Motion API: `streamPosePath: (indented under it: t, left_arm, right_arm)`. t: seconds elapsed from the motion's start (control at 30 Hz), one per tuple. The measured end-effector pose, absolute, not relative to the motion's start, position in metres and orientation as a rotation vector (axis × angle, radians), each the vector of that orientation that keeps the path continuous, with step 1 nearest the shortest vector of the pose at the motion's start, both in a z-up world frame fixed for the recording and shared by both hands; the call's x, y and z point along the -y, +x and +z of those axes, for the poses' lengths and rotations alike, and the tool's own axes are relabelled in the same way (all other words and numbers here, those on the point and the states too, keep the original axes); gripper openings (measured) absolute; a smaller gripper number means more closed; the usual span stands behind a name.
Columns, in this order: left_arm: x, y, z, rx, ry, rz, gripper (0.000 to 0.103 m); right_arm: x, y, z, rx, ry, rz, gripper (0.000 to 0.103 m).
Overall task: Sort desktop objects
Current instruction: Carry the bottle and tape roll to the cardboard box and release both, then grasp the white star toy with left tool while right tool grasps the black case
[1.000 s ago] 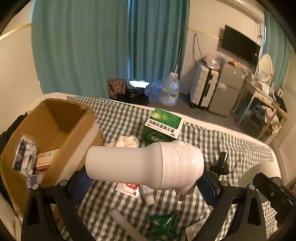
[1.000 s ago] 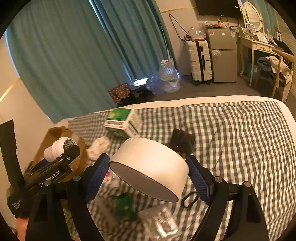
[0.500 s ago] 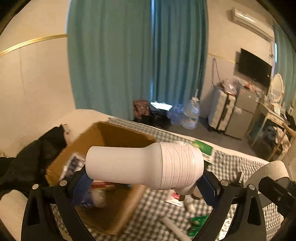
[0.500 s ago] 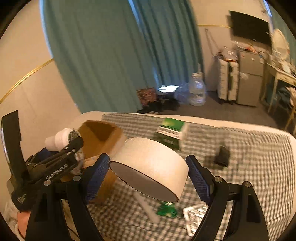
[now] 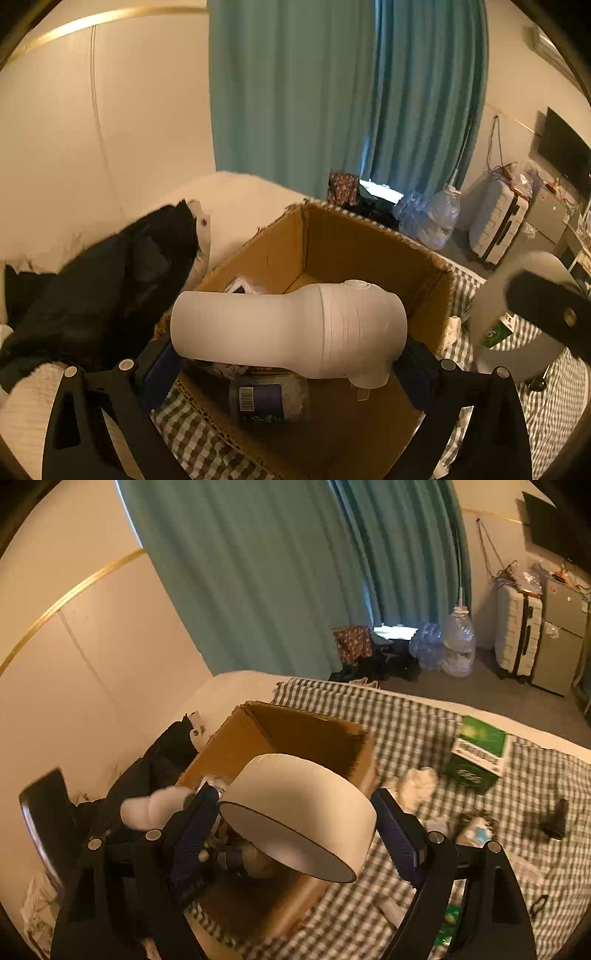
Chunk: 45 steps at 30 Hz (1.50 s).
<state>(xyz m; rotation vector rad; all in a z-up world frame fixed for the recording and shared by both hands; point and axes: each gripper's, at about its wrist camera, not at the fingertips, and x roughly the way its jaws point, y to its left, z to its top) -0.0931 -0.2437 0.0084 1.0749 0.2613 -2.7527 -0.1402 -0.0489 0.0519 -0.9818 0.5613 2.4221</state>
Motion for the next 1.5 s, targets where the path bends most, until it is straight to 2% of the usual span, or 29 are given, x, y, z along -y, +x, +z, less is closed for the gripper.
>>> streamPosePath:
  t: [0.1, 0.23, 0.4, 0.53, 0.7, 0.83, 1.13, 1.3, 1.5]
  left_arm:
    - [0.248, -0.101, -0.005, -0.327, 1.12, -2.738, 0.1]
    - [0.247, -0.115, -0.021, -0.275, 1.191, -2.664, 0.101]
    - [0.247, -0.117, -0.025, -0.246, 1.195, -2.606, 0.103]
    - [0.241, -0.116, -0.024, -0.23, 1.196, -2.609, 0.103]
    - [0.227, -0.107, -0.013, -0.223, 1.162, -2.667, 0.103]
    - [0.208, -0.095, 0.002, -0.247, 1.152, -2.772, 0.103]
    - [0.15, -0.062, 0.029, -0.413, 1.214, -3.025, 0.103]
    - [0.115, -0.044, 0.036, -0.409, 1.23, -3.105, 0.103]
    - [0.069, -0.036, 0.023, -0.231, 1.288, -3.101, 0.103]
  right_arm:
    - [0.04, -0.159, 0.037, -0.617, -0.995, 2.404, 0.084]
    - [0.033, -0.173, 0.025, -0.684, -1.021, 2.405, 0.085]
    - [0.027, -0.182, 0.023, -0.738, -1.016, 2.395, 0.103]
    - [0.025, -0.164, 0.036, -0.71, -0.967, 2.393, 0.103]
    - [0.018, -0.107, 0.05, -0.604, -0.938, 2.333, 0.103]
    - [0.004, -0.029, 0.056, -0.554, -0.909, 2.227, 0.103]
    - [-0.034, 0.139, 0.061, -0.684, -0.78, 1.99, 0.103]
    - [-0.038, 0.171, 0.058, -0.792, -0.702, 1.974, 0.103]
    - [-0.037, 0.165, 0.06, -0.735, -0.717, 2.031, 0.103]
